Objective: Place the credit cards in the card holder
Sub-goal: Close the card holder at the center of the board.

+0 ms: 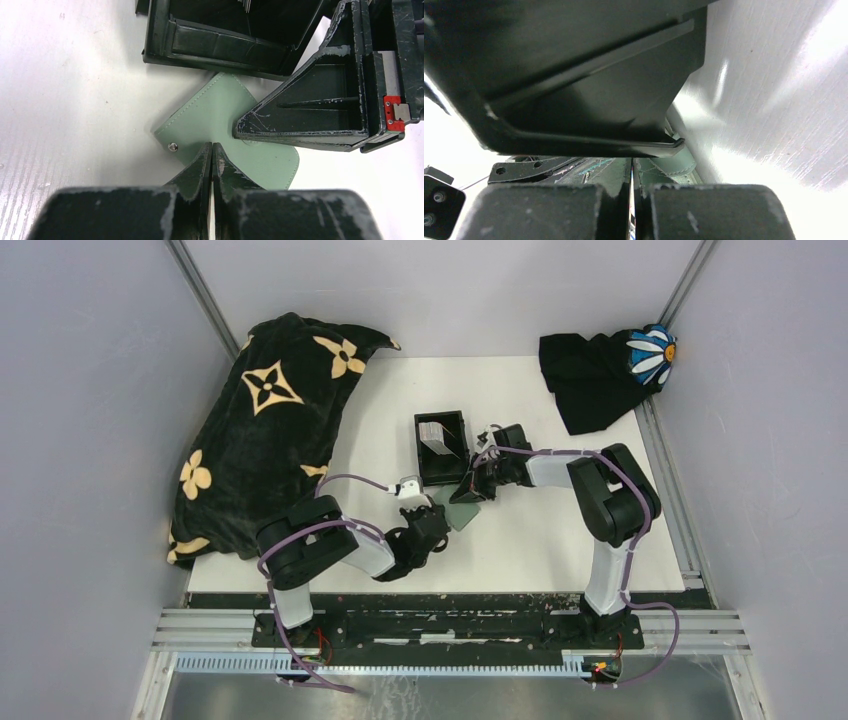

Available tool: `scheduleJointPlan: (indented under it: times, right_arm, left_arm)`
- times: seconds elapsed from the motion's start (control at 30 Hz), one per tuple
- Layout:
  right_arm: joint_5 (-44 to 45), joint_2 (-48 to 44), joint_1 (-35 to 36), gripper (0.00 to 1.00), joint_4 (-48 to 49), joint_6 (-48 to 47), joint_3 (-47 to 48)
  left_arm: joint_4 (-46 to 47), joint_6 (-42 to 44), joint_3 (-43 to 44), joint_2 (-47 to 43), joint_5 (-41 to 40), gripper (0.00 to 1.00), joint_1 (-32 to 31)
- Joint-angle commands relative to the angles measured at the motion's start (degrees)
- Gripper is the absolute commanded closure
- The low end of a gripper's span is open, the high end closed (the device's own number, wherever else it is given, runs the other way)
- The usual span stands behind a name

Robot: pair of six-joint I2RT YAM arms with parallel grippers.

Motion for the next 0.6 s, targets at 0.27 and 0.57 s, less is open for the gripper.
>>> scheduleJointPlan:
  times: [0.27, 0.57]
  right_arm:
    - [16.9, 5.7, -4.3, 0.99, -5.2, -2.0, -4.5]
    - [18.4, 6.3, -5.6, 0.99, -4.0, -1.4, -7.0]
  left_arm:
    - [-8.5, -1.9, 0.1, 0.6, 0.7, 0.95, -0.3]
    - [-10.6, -3.1, 0.5, 1.1, 0.6, 0.96, -0.3]
